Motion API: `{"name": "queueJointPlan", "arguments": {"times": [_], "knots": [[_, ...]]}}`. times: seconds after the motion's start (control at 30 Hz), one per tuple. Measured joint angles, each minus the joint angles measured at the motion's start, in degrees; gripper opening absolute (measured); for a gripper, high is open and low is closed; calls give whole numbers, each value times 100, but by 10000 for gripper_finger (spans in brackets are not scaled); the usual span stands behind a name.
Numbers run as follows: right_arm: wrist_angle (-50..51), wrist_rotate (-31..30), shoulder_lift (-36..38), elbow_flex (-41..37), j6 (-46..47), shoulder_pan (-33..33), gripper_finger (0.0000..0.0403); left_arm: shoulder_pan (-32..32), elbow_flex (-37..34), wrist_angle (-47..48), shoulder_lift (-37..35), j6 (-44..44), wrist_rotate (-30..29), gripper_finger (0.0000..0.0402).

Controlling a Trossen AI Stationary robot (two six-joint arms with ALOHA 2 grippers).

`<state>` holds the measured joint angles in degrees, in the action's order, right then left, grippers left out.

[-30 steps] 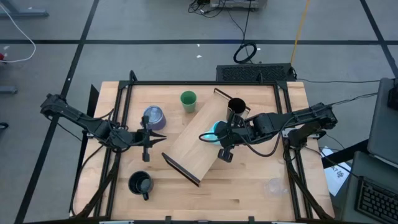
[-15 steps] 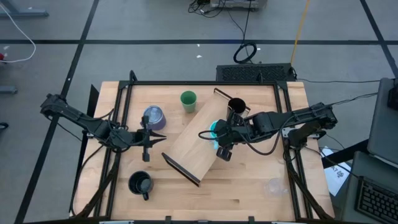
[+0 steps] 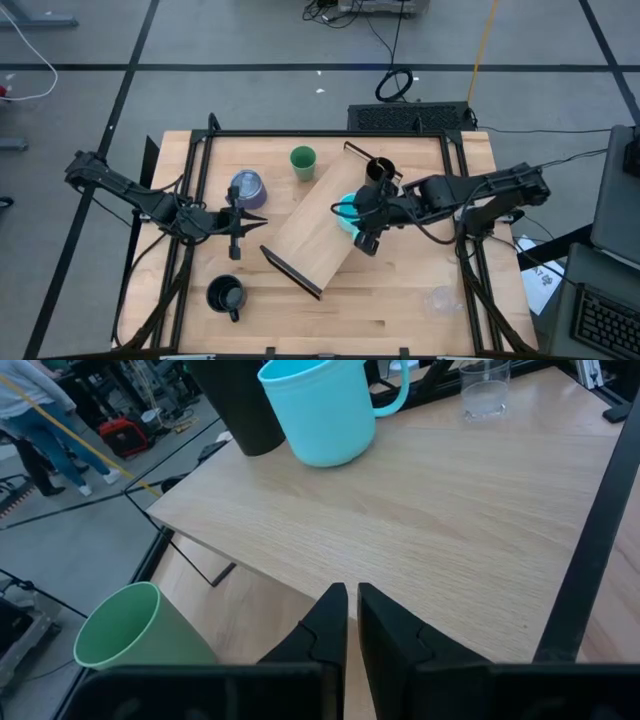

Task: Stack small to large cups/mugs on shelf
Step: Put the transparent mug on the shelf

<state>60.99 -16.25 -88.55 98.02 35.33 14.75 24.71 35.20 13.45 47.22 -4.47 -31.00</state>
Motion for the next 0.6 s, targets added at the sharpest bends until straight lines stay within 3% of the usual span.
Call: {"name": "queueJointPlan", "arguments": {"times": [0.37,0.6], "knots": [[225,-54,134,0,911,768,128,2,0,-37,2,5,0,31],[223,-658,425,0,1244,1298,128,0,0,-42,2,29,0,31]]}}
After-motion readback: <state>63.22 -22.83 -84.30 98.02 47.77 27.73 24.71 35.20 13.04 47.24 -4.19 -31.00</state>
